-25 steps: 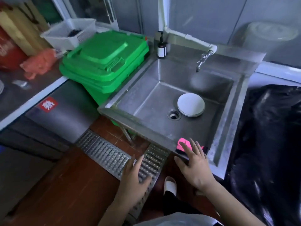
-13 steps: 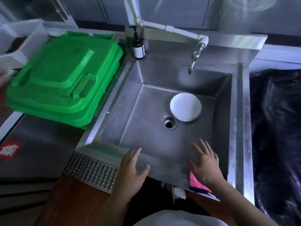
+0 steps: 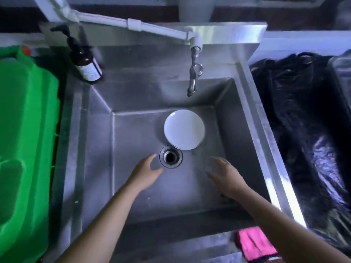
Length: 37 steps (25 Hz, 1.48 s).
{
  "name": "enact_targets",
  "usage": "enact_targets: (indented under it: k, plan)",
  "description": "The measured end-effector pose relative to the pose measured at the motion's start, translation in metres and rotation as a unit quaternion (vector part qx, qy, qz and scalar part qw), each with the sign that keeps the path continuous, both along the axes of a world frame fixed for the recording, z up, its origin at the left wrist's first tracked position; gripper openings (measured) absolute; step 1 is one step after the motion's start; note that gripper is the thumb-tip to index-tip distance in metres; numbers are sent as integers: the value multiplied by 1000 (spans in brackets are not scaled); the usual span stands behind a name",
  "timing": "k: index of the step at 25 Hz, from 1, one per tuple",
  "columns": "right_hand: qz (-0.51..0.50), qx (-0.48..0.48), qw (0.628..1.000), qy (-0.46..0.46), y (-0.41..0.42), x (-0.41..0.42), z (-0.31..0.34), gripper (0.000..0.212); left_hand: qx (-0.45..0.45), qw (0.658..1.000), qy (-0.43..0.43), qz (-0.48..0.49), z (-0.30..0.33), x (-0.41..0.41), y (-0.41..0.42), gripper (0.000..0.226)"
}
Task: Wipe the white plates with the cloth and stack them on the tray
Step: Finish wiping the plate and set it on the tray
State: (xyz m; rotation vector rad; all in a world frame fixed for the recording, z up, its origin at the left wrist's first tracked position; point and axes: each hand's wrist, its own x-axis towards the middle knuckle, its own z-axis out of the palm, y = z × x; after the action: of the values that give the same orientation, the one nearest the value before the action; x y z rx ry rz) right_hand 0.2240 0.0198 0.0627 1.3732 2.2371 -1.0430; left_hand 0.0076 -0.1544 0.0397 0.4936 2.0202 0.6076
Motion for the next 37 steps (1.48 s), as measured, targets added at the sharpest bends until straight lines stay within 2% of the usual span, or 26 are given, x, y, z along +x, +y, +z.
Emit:
enact_targets:
  k: [2, 3, 5, 6, 7, 10, 12, 13, 16, 19, 21, 23, 25, 28, 31, 34, 37]
  plan:
    - [-129, -90, 987, 28, 31, -34, -31, 55, -7, 999, -28, 28, -24, -22, 30, 58]
    - [-224, -147, 963, 40, 46, -51, -48, 48, -11, 998, -37, 42, -37, -29, 41, 52]
    - [-378, -257, 888, 56, 75, -80, -80, 40, -17, 998, -29, 46, -66, -38, 54, 37]
    - [-420, -273, 863, 65, 87, -88, -96, 38, -19, 999, -28, 40, -79, -38, 58, 30]
    - [-438, -266, 856, 72, 100, -95, -109, 35, -29, 999, -27, 37, -90, -39, 64, 30]
    - [-410, -193, 886, 100, 126, -119, -134, 42, -37, 995, -35, 82, -110, -51, 89, 51]
    - [-389, -188, 896, 105, 137, -131, -147, 49, -34, 992, -39, 113, -116, -60, 114, 62]
    - [-389, -192, 895, 103, 139, -134, -153, 51, -34, 991, -41, 119, -118, -64, 128, 60]
    - [-377, -168, 906, 96, 142, -140, -166, 54, -27, 985, -85, 145, -125, -72, 159, 29]
    - [-367, -150, 914, 83, 142, -143, -167, 57, -30, 972, -113, 203, -131, -69, 176, 31]
    - [-398, -198, 889, 106, 145, -144, -166, 60, -35, 963, -125, 234, -130, -66, 182, 30]
    - [-450, -266, 842, 135, 148, -143, -165, 61, -40, 950, -153, 268, -123, -62, 184, 28]
    - [-485, -285, 813, 153, 147, -143, -168, 60, -33, 938, -165, 302, -111, -59, 183, 27]
    - [-505, -282, 792, 197, 133, -138, -149, 55, 7, 939, -127, 320, -90, -51, 178, 24]
    - [-511, -254, 777, 266, 111, -123, -111, 55, 89, 937, -79, 327, -57, -37, 160, 19]
    - [-498, -204, 763, 357, 77, -95, -64, 27, 179, 916, -39, 357, -18, -9, 132, 26]
    - [-469, -171, 758, 419, 34, -64, -23, 25, 233, 899, 9, 372, 19, 32, 109, 30]
